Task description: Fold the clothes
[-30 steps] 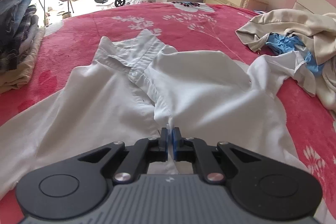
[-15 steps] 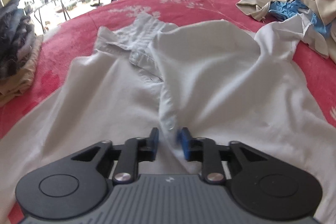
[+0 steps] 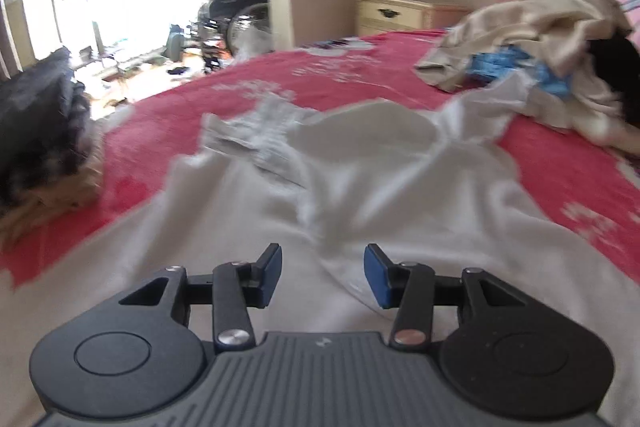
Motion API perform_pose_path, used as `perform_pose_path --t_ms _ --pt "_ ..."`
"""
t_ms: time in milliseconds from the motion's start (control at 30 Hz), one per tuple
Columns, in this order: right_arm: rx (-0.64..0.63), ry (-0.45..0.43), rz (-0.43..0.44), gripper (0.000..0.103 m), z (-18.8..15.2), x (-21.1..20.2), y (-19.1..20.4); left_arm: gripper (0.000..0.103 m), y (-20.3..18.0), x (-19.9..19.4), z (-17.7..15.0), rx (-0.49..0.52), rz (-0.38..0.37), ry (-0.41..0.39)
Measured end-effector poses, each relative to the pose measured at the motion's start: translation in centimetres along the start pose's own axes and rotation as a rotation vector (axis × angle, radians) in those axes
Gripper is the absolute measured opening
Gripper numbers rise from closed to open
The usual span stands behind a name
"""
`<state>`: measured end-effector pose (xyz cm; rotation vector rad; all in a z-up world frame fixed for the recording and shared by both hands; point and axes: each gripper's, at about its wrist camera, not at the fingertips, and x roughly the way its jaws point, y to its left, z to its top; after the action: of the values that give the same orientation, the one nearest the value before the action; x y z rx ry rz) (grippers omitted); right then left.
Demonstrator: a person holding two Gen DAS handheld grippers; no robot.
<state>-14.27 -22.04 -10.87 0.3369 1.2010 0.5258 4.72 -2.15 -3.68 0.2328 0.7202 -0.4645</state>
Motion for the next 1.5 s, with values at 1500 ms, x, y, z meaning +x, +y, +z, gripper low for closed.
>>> perform_pose_path --t_ms 1500 --pt "-0.612 -0.229 -0.434 0.006 43.3 16.5 1.0 0.049 -5.5 0.6 -10.3 -0.174 -0.581 0.098"
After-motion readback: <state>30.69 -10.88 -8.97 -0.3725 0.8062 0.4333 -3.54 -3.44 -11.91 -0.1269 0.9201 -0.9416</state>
